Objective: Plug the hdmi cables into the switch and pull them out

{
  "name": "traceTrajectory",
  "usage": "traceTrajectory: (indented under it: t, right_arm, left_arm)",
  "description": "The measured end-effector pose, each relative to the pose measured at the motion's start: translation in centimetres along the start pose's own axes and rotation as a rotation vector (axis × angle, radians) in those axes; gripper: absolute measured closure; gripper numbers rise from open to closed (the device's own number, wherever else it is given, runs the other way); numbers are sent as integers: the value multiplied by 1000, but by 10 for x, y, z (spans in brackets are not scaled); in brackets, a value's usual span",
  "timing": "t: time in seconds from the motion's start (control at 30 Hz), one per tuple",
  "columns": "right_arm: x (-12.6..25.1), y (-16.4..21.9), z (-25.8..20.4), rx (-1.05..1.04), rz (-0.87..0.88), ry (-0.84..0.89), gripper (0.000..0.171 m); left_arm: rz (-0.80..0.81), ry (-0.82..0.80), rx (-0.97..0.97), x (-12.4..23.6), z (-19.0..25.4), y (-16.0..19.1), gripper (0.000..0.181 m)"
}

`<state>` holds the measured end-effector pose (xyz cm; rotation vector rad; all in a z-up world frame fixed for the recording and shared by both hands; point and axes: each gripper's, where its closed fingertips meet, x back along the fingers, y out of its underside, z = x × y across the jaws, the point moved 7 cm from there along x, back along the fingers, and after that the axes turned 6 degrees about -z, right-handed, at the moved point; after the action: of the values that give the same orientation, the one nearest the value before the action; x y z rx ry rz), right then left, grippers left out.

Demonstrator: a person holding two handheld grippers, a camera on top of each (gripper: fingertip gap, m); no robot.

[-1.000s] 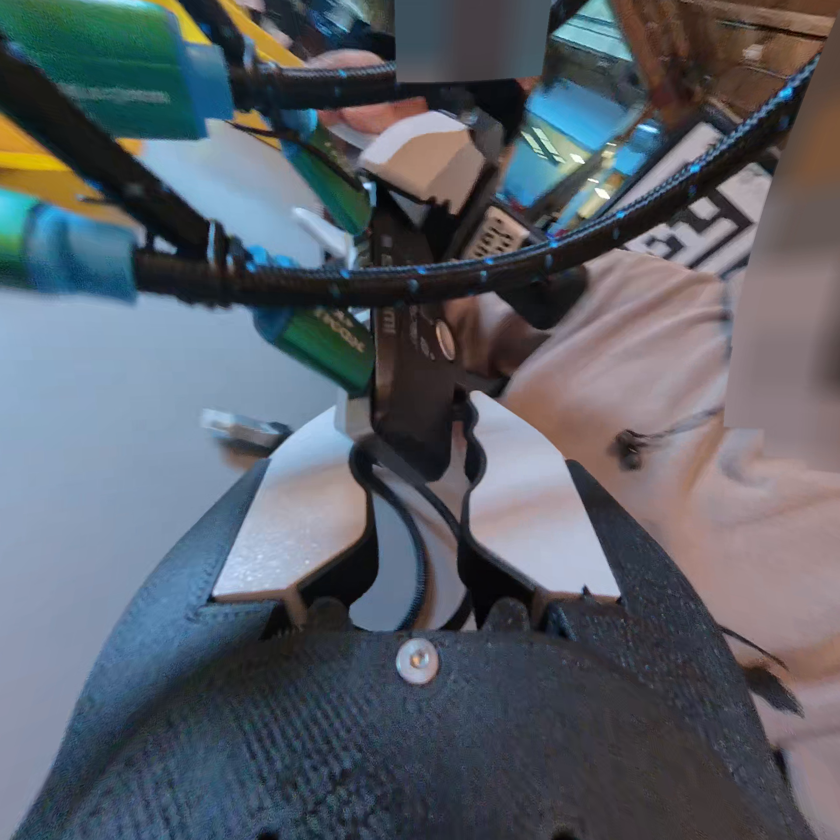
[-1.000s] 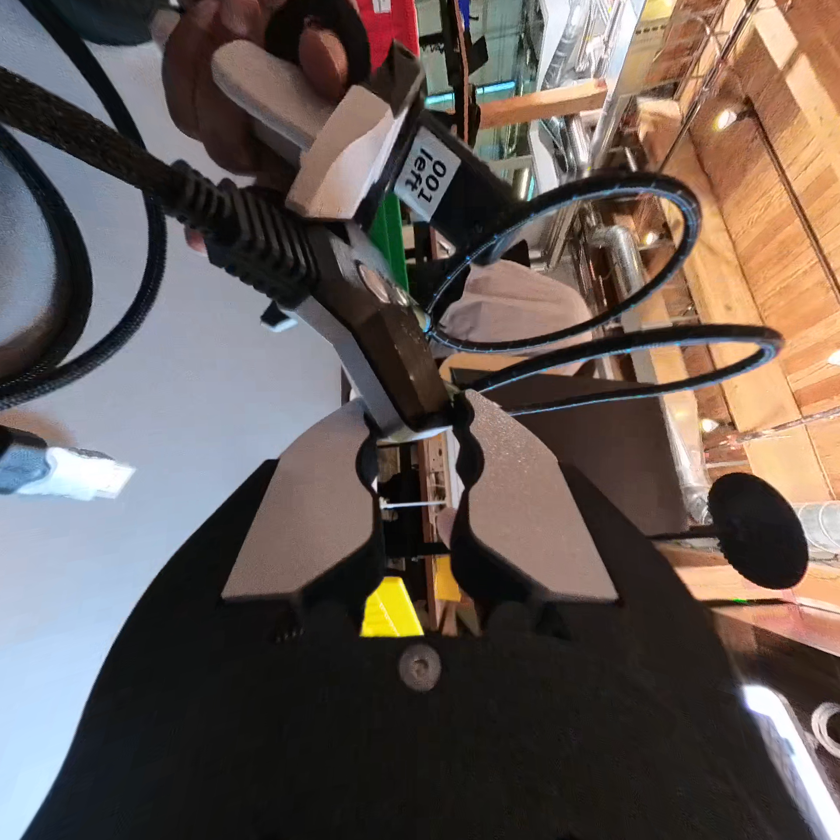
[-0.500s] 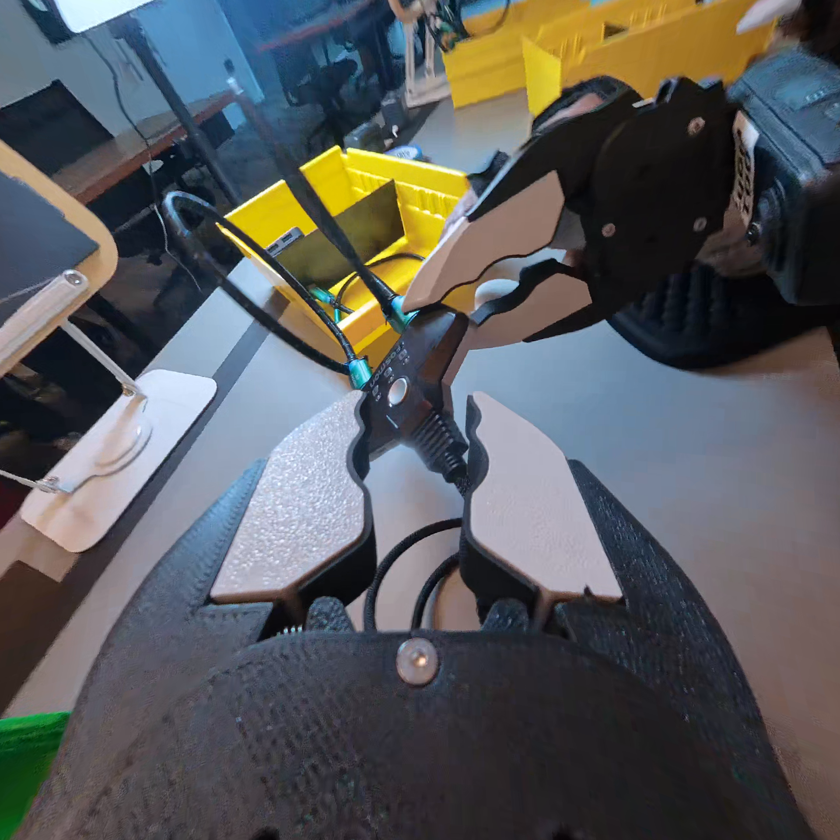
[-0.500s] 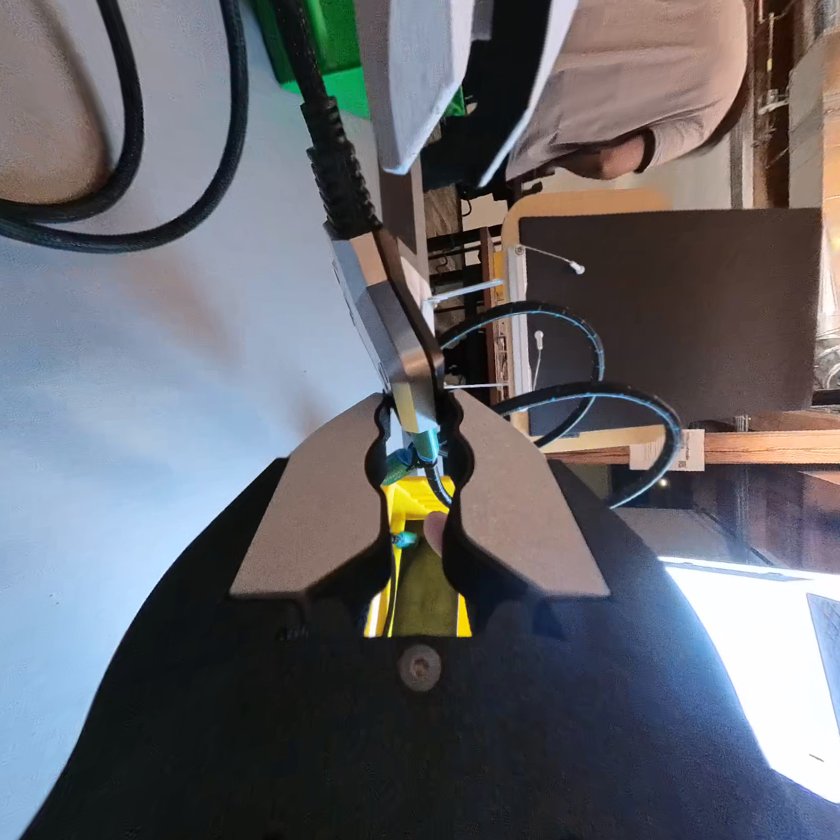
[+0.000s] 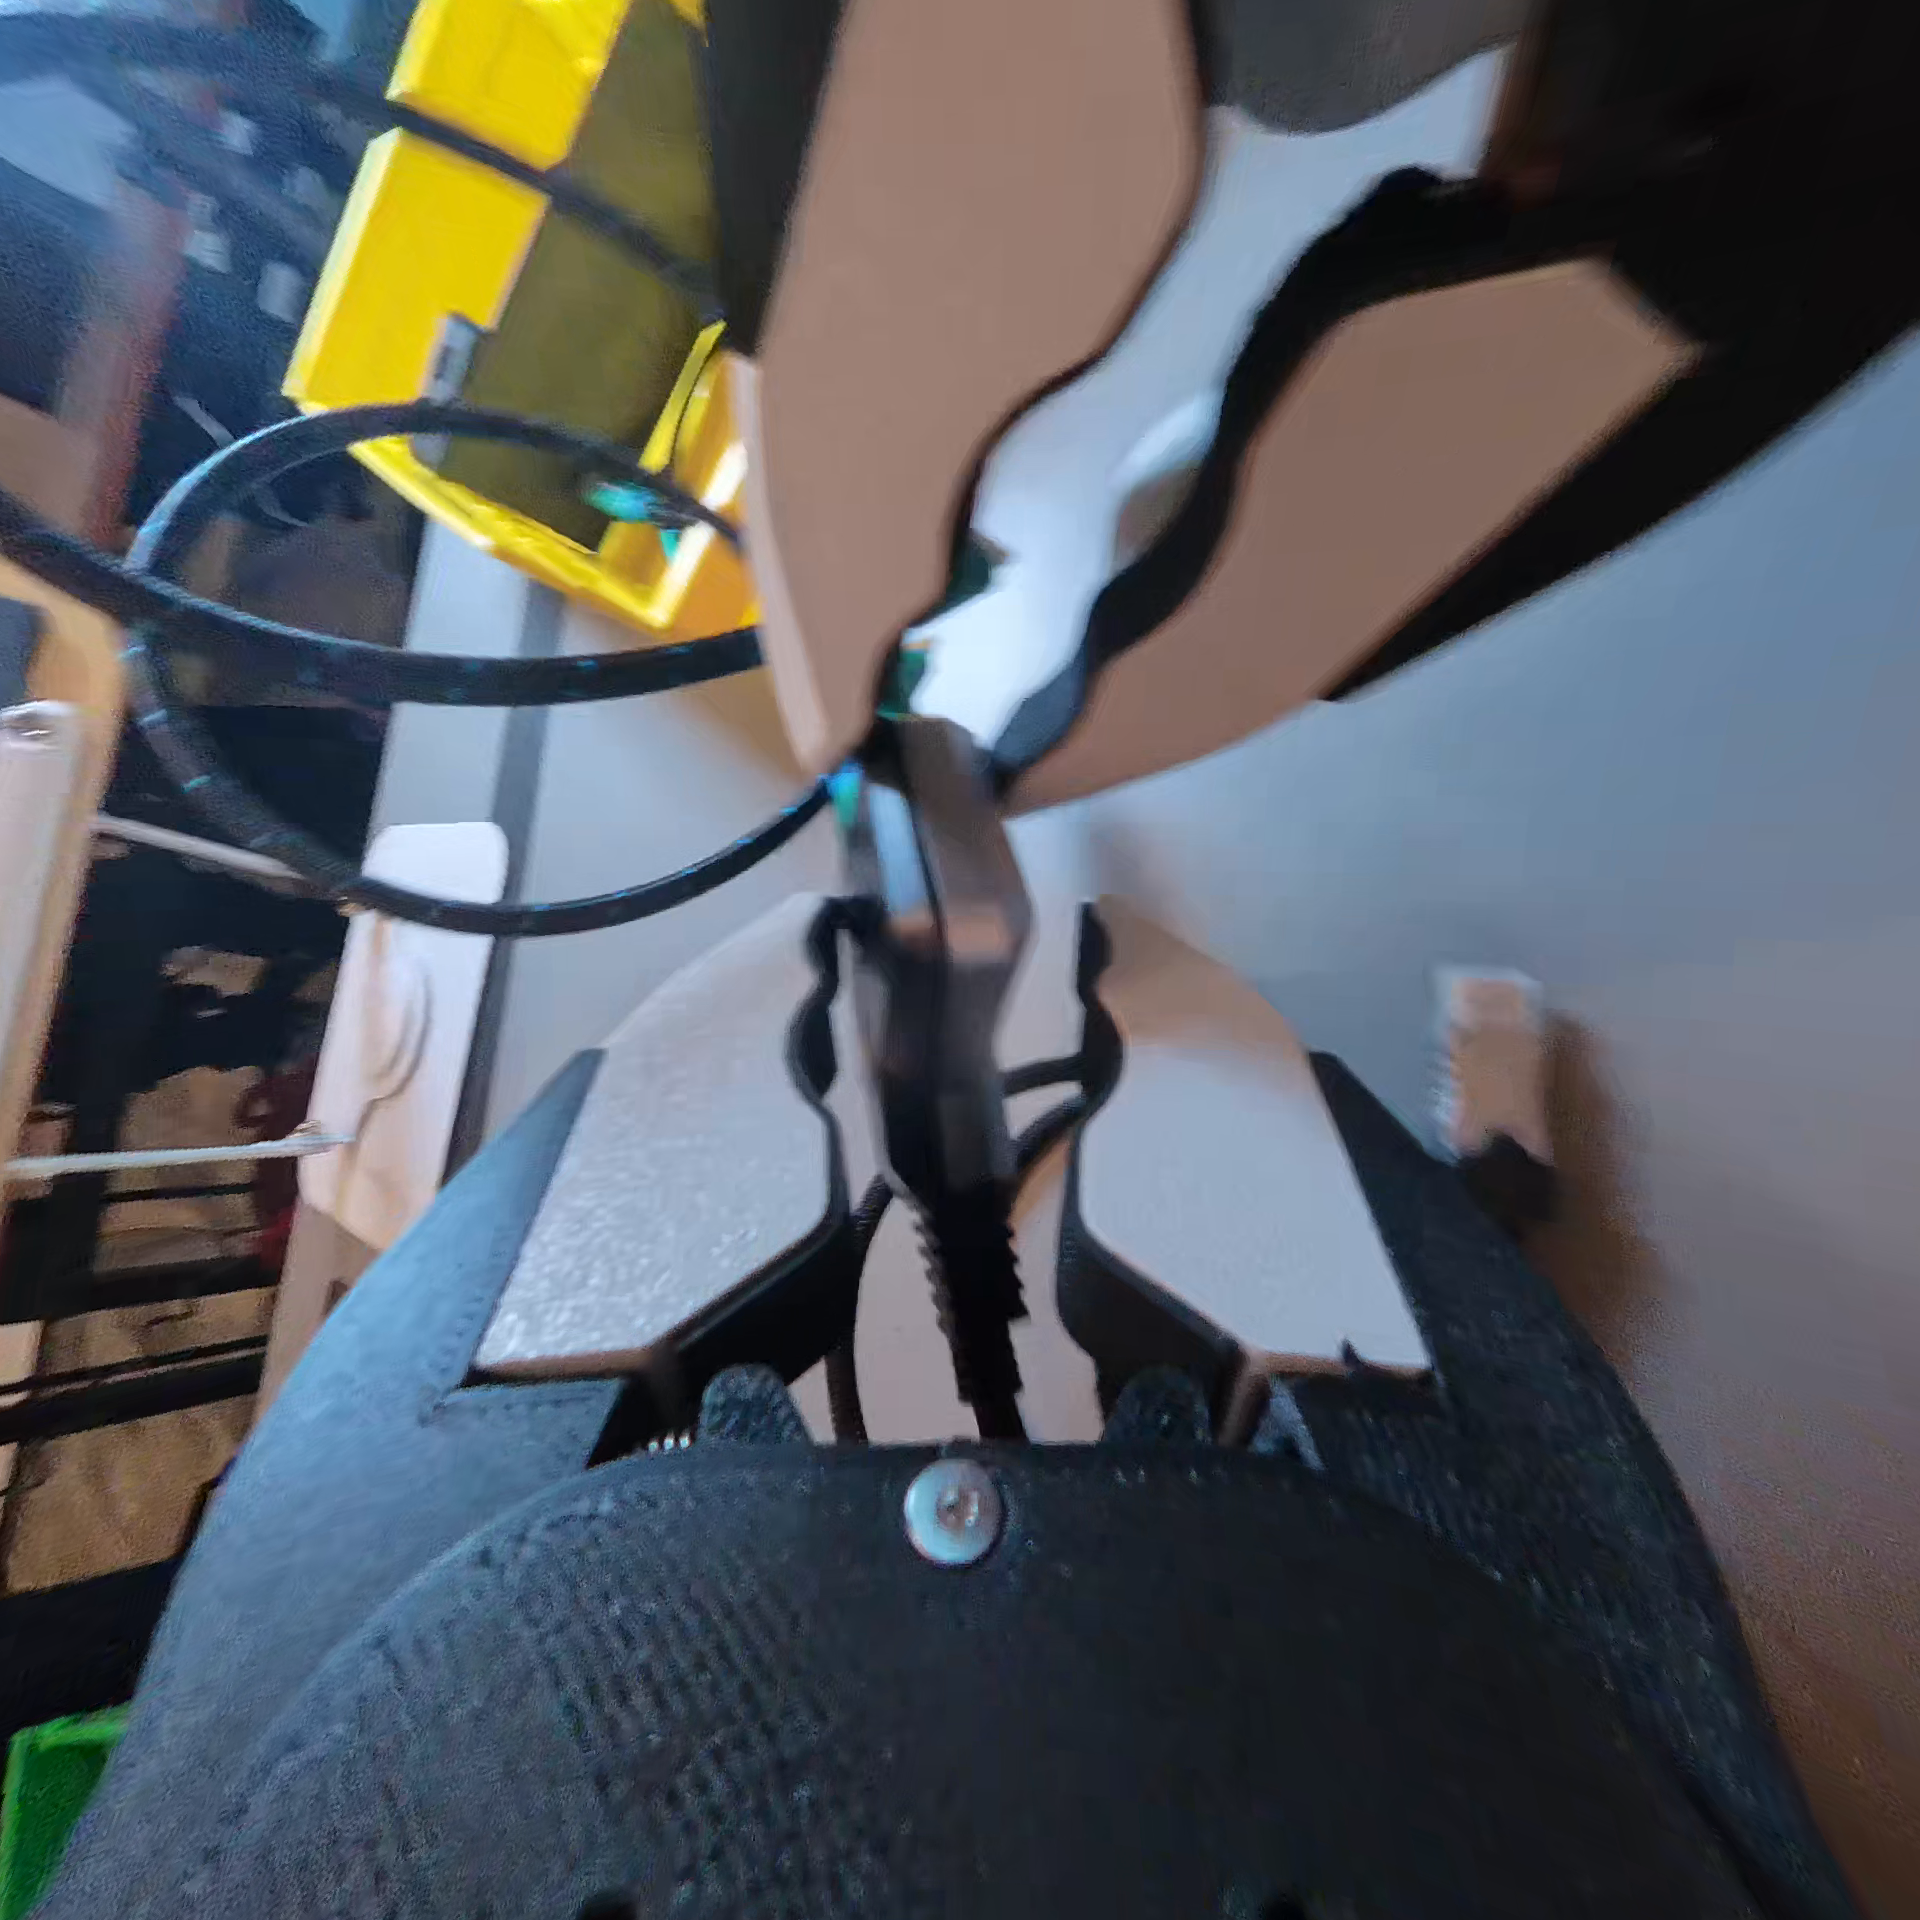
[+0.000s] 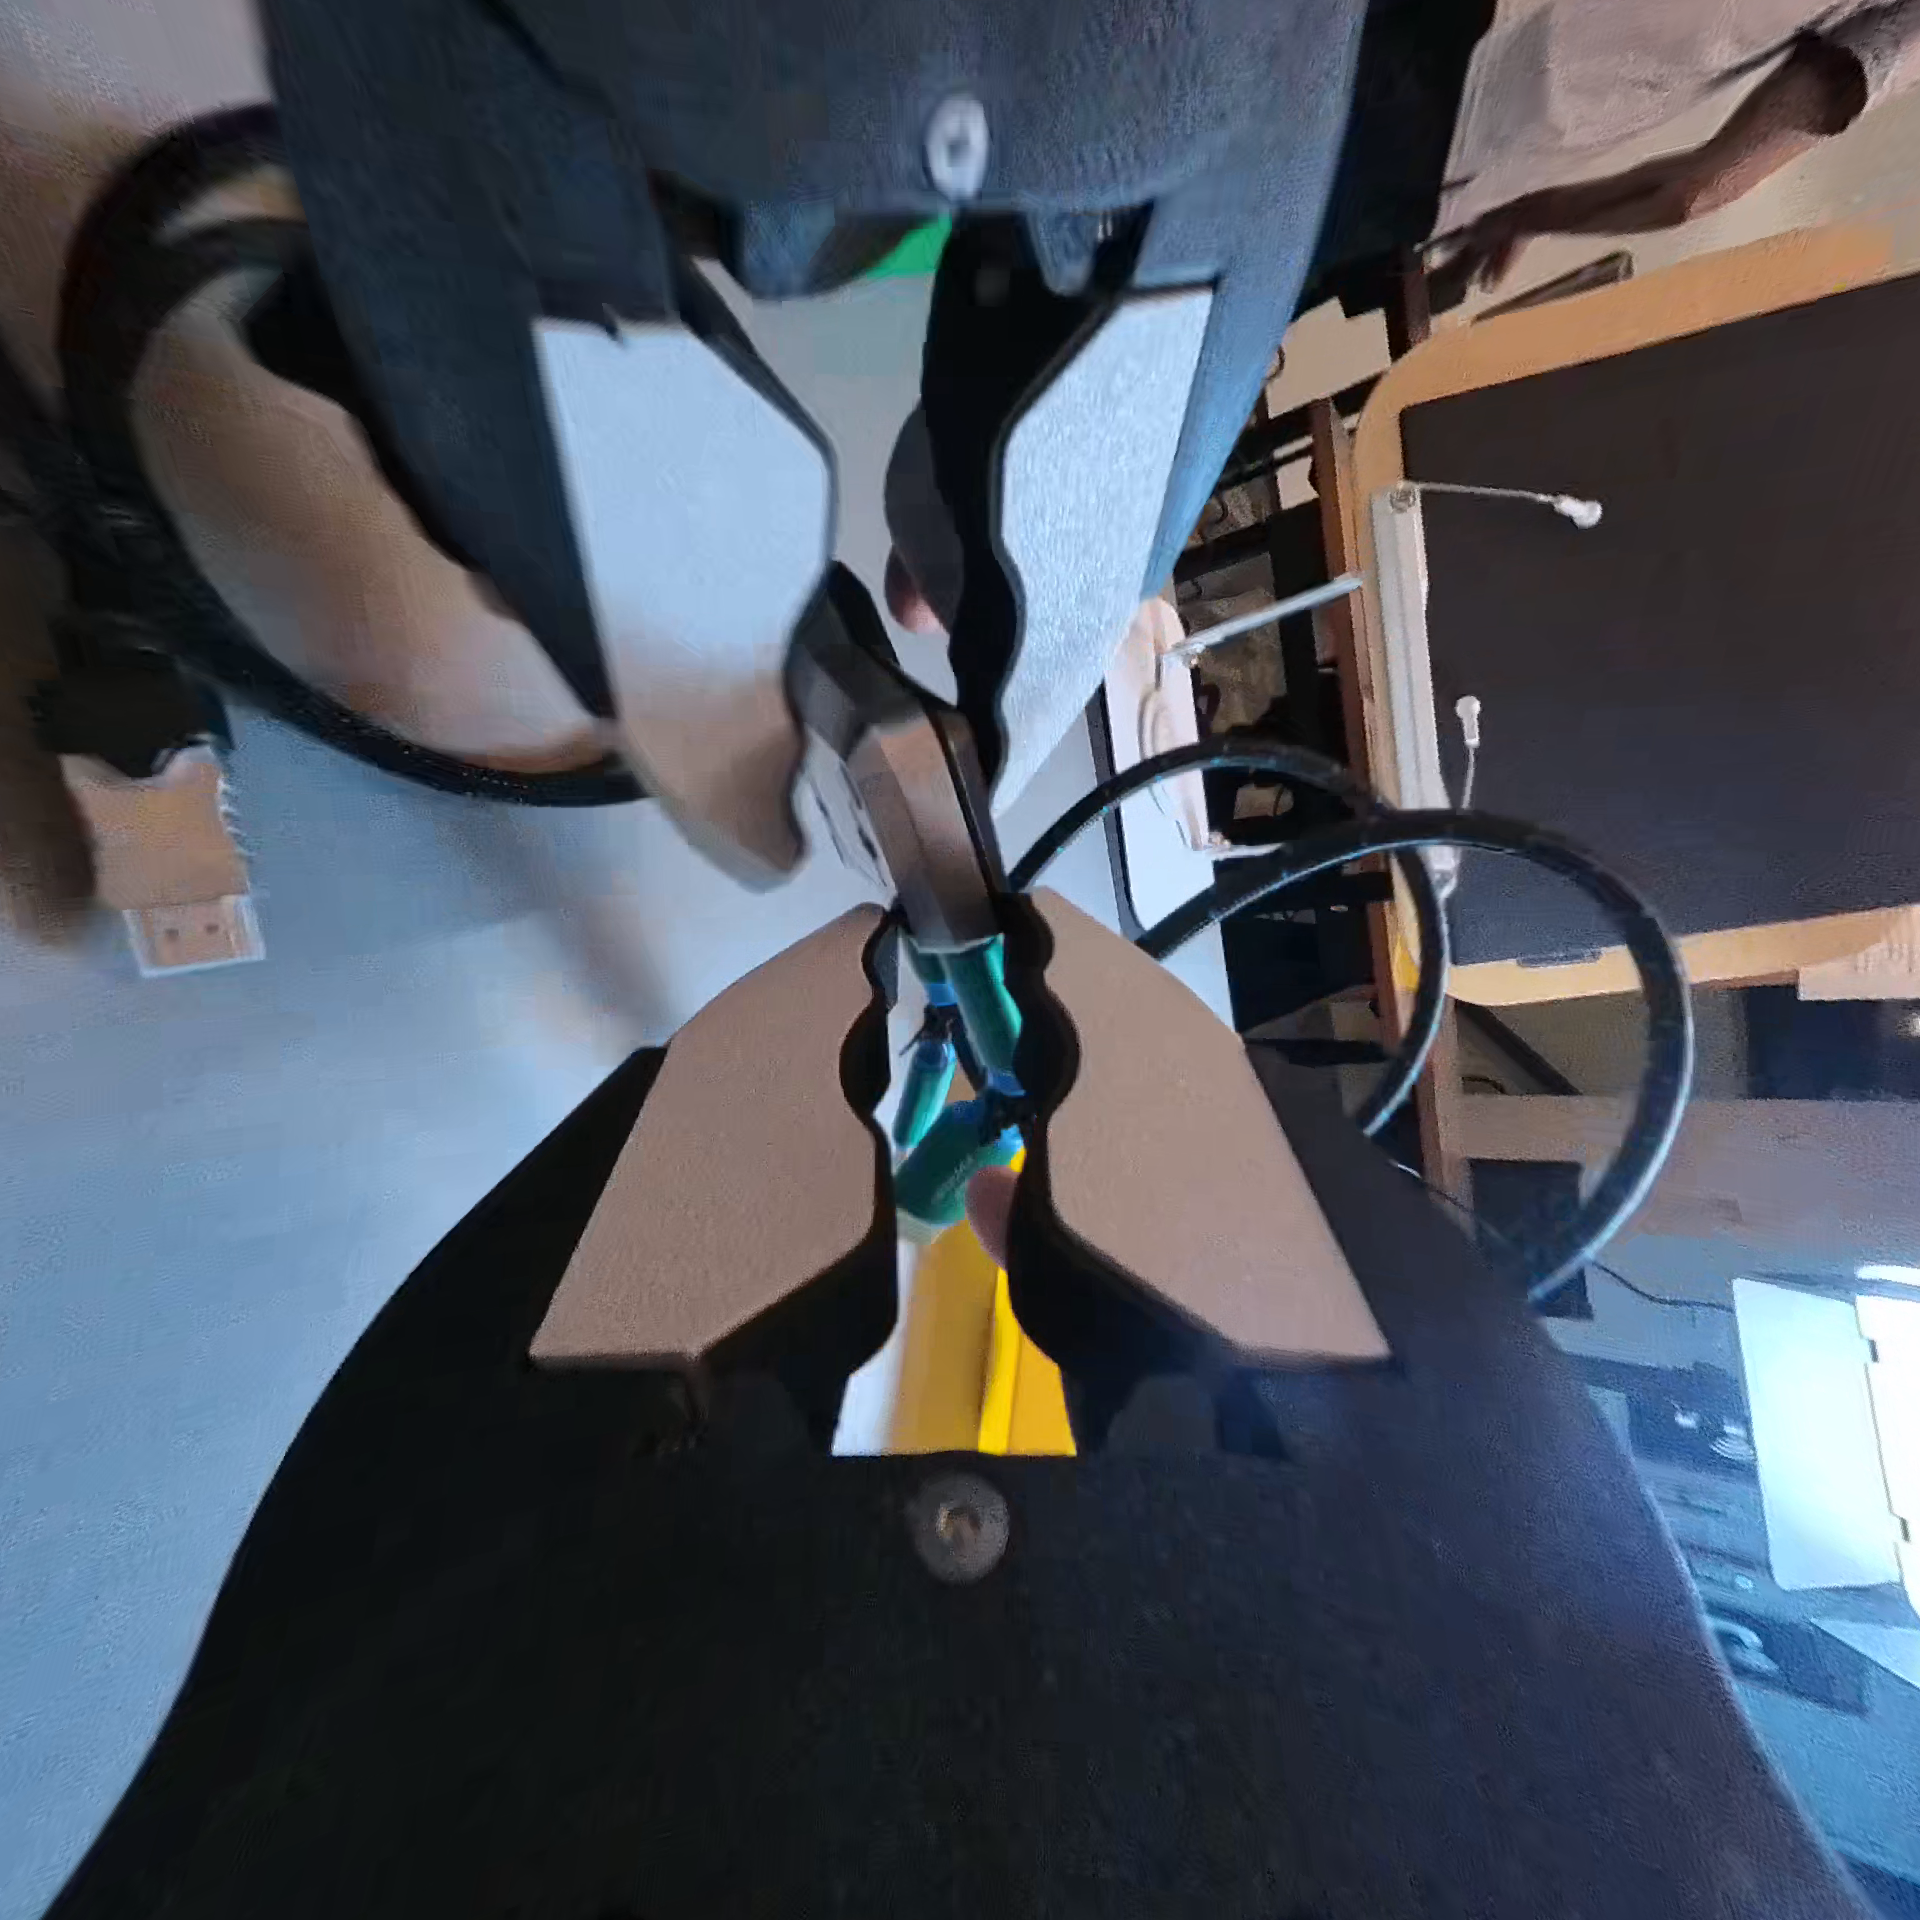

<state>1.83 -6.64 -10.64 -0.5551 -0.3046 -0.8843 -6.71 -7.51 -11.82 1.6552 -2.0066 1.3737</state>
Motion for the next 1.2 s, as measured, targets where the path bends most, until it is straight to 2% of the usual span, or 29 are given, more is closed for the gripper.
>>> traceTrajectory:
  t: [0.13, 0.23, 0.27, 0.43, 0.7, 0.8, 1.03, 1.1, 1.2]
  right_arm:
    - [1, -1, -3, -36, 83, -83, 154]
    - [9, -3, 4, -49, 193, -71, 157]
    - [15, -3, 10, -69, 246, -75, 163]
    - [23, 14, 24, -88, 300, -134, 149]
    - [-12, 3, -17, 210, 190, -32, 147]
    - [-22, 0, -26, 285, 139, 12, 159]
    - [-24, 2, -17, 259, 163, -15, 159]
    - [-38, 35, 0, 268, -2, 26, 159]
    - [-30, 74, 30, 120, -6, 83, 159]
  left_arm:
    - [62, -115, -181, -5, 2, 8, 158]
    - [89, -191, -193, 4, 0, 10, 158]
    - [102, -208, -195, 9, -2, 12, 159]
    - [58, -301, -207, 17, -10, 38, 159]
    - [-16, -363, -374, 10, 9, 41, 159]
    - [-28, -364, -430, 5, 17, 39, 159]
    - [-31, -338, -398, 7, 13, 40, 158]
    - [-87, -361, -368, 13, 0, 54, 158]
    - [-123, -405, -228, 30, -29, 89, 159]
